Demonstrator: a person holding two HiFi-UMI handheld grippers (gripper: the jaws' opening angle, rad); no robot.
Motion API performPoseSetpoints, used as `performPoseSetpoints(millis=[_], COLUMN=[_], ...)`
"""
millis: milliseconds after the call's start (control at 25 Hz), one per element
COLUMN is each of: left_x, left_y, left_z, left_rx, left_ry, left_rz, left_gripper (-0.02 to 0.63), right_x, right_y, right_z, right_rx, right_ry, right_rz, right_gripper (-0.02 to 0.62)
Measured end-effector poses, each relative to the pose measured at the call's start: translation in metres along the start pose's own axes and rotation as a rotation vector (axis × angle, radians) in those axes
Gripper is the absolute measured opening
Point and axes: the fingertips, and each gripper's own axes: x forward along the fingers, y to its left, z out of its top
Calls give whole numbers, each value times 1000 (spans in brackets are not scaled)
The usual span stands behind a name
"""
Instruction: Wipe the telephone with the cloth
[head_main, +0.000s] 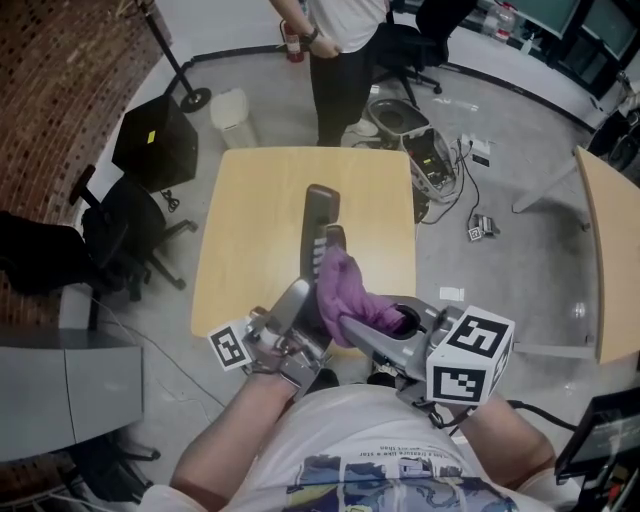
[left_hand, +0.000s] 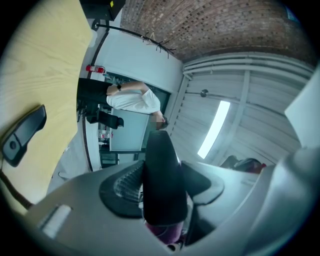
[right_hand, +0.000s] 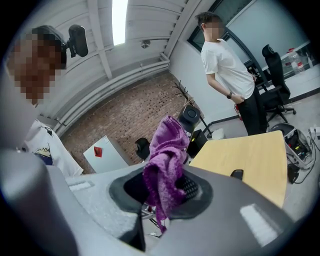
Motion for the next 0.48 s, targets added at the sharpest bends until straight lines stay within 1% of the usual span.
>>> performPoseSetpoints(millis=[200,480], left_x=[0,0], left_y=[3,4], left_z=[4,8], left_rx=[-8,-26], left_ry=[7,-2], left_rz=[10,3], left_gripper=[247,247], right_x=[2,1], right_y=[5,9], right_z=[-7,-24], right_rx=[-30,-39], right_ry=[19,57], right_rz=[-12,-10], right_gripper=[84,84])
